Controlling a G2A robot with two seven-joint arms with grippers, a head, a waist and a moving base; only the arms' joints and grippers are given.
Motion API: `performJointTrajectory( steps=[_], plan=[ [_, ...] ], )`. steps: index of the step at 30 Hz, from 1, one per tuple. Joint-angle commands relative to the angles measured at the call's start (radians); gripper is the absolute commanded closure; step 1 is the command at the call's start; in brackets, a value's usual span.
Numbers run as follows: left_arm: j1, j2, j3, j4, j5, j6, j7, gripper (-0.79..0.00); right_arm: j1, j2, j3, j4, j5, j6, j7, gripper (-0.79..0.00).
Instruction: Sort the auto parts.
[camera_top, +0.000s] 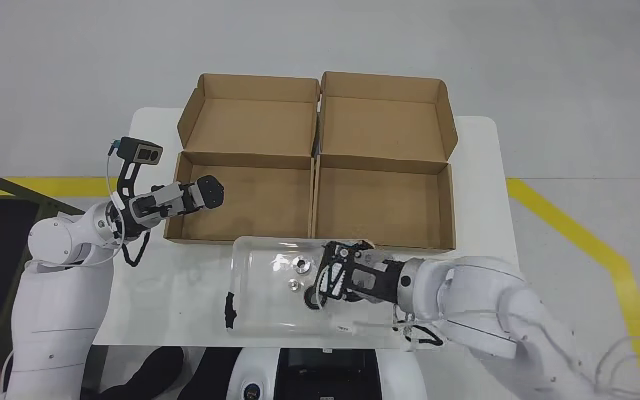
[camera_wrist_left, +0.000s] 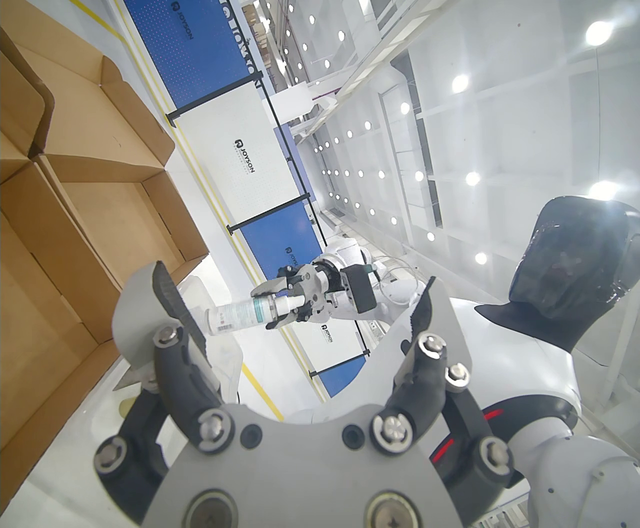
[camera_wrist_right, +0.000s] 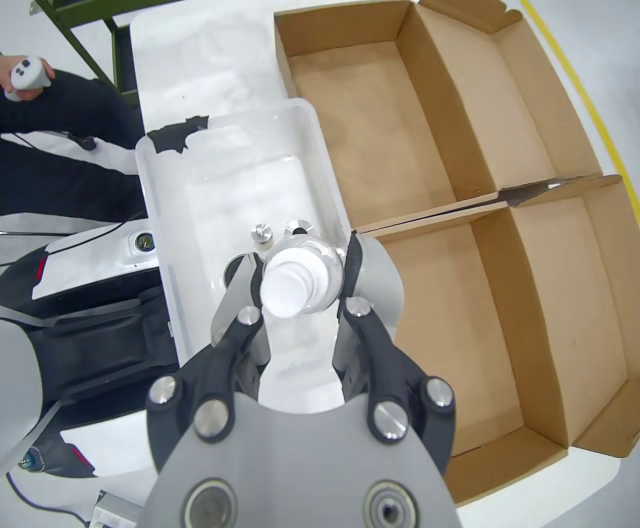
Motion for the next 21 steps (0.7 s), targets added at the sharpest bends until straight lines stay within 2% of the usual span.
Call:
performJointTrajectory(
  steps=[1,11,21],
  plan=[
    [0.0,0.0,0.0,0.0,0.0,0.0,0.0,-0.785,0.014,-0.002,0.009,0.028,0.011,0.001,-0.035,0.0],
    [0.0,0.0,0.0,0.0,0.0,0.0,0.0,-0.785,0.148,-0.022,0.0,0.247,0.001,-0.004,-0.149,0.0],
    [0.0,0.0,0.0,0.0,0.0,0.0,0.0,-0.785,0.247,-0.043,-0.018,0.469,0.066,0.042,-0.163,0.0]
  ],
)
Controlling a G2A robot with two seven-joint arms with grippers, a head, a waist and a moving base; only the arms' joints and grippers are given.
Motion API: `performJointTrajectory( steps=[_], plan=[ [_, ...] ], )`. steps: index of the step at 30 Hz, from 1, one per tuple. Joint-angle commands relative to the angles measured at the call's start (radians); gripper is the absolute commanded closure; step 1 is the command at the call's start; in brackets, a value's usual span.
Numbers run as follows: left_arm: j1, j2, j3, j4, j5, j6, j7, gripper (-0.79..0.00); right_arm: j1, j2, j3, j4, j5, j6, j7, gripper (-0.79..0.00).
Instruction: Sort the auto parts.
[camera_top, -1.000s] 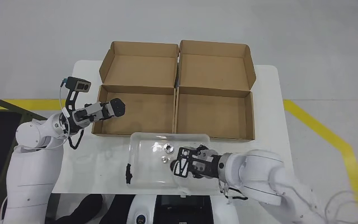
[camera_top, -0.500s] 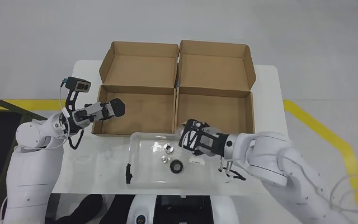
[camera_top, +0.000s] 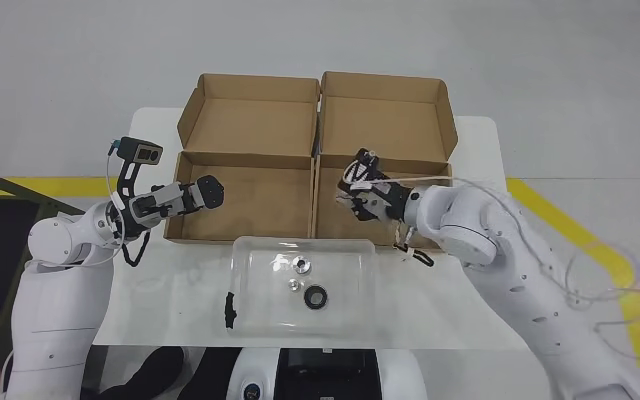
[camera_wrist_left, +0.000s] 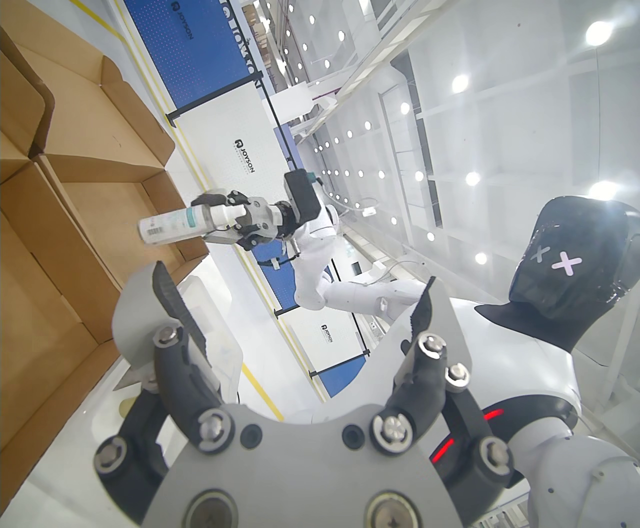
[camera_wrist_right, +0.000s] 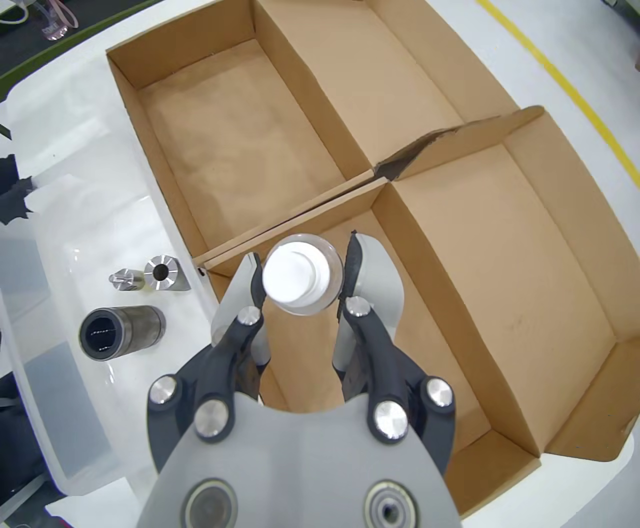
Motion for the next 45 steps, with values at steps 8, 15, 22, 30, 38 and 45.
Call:
performJointTrajectory(
  steps=[8,15,22,30,38,45],
  plan=[
    [0.0,0.0,0.0,0.0,0.0,0.0,0.0,-0.785,0.035,-0.018,-0.044,0.125,0.028,0.006,-0.027,0.0],
    [0.0,0.0,0.0,0.0,0.0,0.0,0.0,-0.785,0.05,-0.028,-0.072,0.185,0.03,-0.003,-0.037,0.0],
    [0.0,0.0,0.0,0.0,0.0,0.0,0.0,-0.785,0.062,-0.037,-0.088,0.223,0.03,0.01,-0.037,0.0],
    [0.0,0.0,0.0,0.0,0.0,0.0,0.0,-0.785,0.071,-0.047,-0.102,0.255,0.028,0.019,-0.043,-0.015],
    [0.0,0.0,0.0,0.0,0.0,0.0,0.0,-0.785,0.067,-0.051,-0.104,0.276,0.024,0.019,-0.043,-0.129],
    [0.0,0.0,0.0,0.0,0.0,0.0,0.0,-0.785,0.058,-0.054,-0.099,0.264,0.021,0.03,-0.043,-0.785]
  ],
)
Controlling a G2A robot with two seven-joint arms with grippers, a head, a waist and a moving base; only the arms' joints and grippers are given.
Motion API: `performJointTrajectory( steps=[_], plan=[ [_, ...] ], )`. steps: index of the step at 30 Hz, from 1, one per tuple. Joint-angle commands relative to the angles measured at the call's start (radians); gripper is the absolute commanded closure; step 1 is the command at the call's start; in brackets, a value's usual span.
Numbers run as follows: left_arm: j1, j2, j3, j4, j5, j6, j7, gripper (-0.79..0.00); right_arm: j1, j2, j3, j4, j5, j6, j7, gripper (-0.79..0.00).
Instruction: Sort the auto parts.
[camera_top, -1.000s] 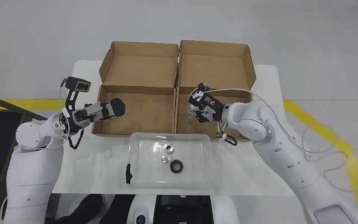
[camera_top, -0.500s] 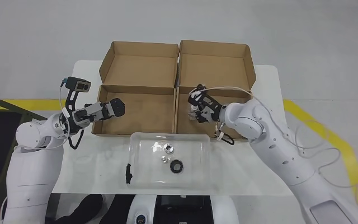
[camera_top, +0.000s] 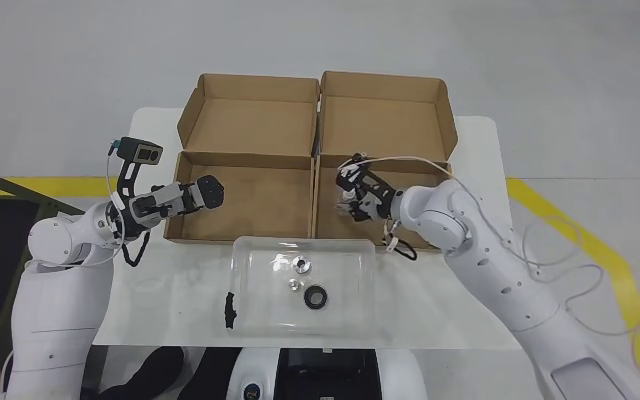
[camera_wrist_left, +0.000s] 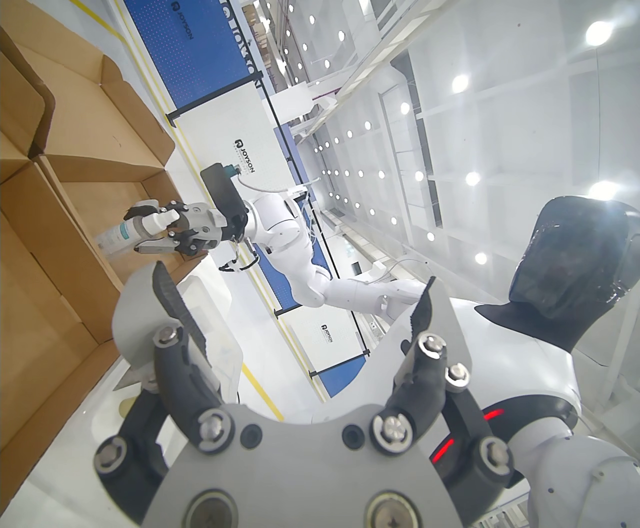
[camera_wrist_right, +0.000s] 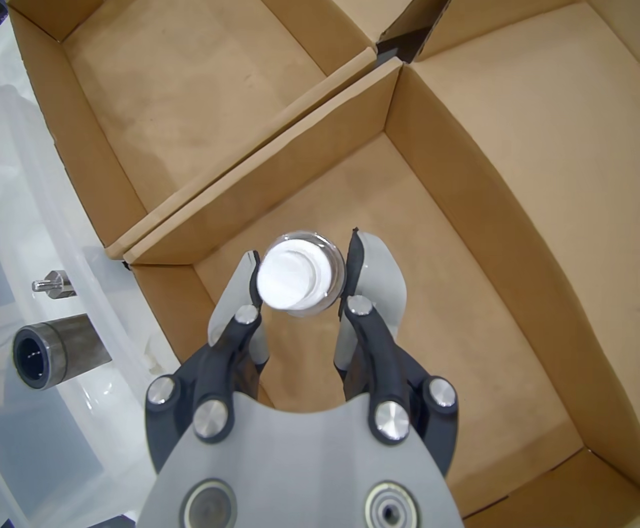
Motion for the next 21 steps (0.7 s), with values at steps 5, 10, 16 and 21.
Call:
performJointTrajectory(
  steps=[5,10,16,21],
  plan=[
    [0.0,0.0,0.0,0.0,0.0,0.0,0.0,-0.785,-0.024,0.005,0.018,-0.069,-0.021,0.007,0.004,-0.785],
    [0.0,0.0,0.0,0.0,0.0,0.0,0.0,-0.785,-0.056,0.014,0.045,-0.179,-0.051,0.005,0.015,-0.785],
    [0.0,0.0,0.0,0.0,0.0,0.0,0.0,-0.785,-0.105,0.025,0.068,-0.36,-0.092,-0.016,0.044,-0.785],
    [0.0,0.0,0.0,0.0,0.0,0.0,0.0,-0.785,-0.143,0.032,0.063,-0.494,-0.109,-0.056,0.083,-0.785]
  ],
)
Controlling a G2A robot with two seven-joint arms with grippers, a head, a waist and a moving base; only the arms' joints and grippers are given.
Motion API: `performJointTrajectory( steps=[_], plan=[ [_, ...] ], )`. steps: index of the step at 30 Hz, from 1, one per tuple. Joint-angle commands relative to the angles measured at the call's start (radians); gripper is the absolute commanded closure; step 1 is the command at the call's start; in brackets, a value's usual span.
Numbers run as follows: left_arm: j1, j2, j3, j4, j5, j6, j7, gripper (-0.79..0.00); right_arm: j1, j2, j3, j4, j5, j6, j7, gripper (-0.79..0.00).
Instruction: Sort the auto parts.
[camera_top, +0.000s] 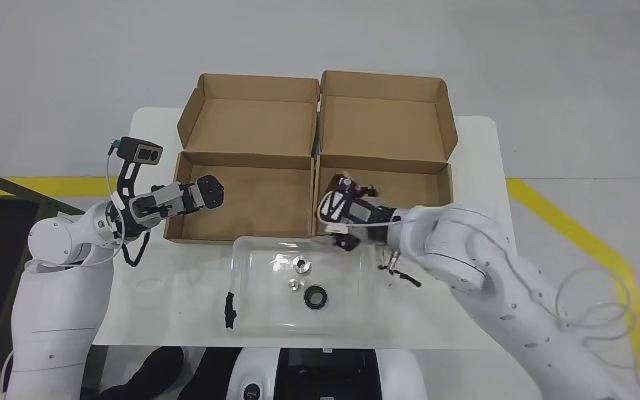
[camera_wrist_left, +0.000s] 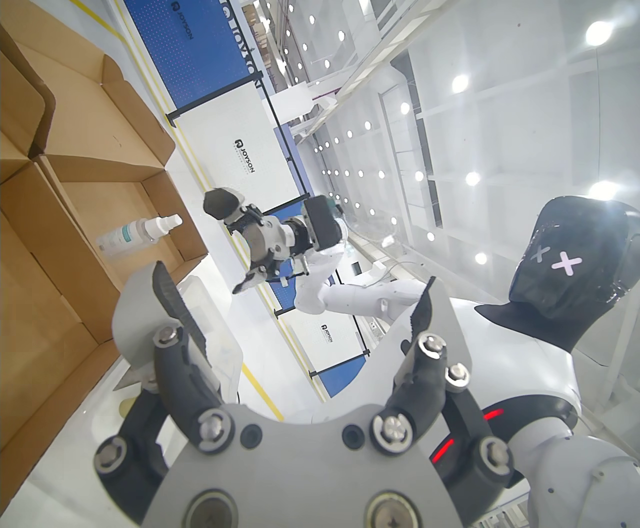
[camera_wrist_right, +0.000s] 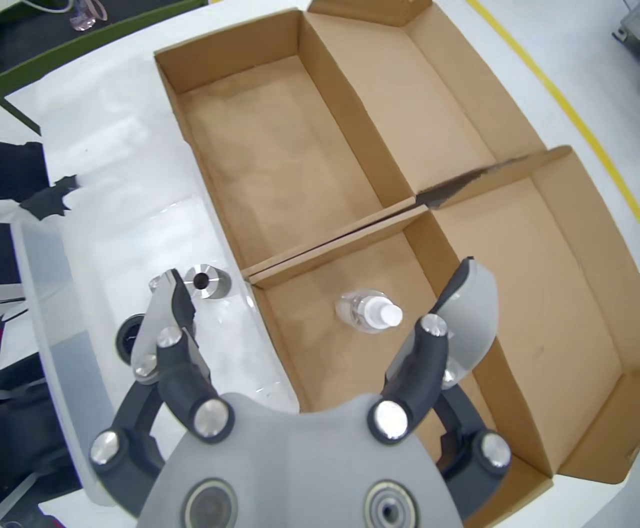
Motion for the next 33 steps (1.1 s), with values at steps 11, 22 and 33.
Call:
performJointTrajectory(
  steps=[11,22,33],
  plan=[
    [0.0,0.0,0.0,0.0,0.0,0.0,0.0,-0.785,-0.08,0.006,-0.07,-0.149,0.019,-0.062,0.076,-0.785],
    [0.0,0.0,0.0,0.0,0.0,0.0,0.0,-0.785,-0.101,-0.006,-0.162,-0.086,-0.003,-0.052,0.075,-0.785],
    [0.0,0.0,0.0,0.0,0.0,0.0,0.0,-0.785,-0.019,-0.053,-0.307,-0.003,-0.056,0.007,0.13,-0.643]
  ],
)
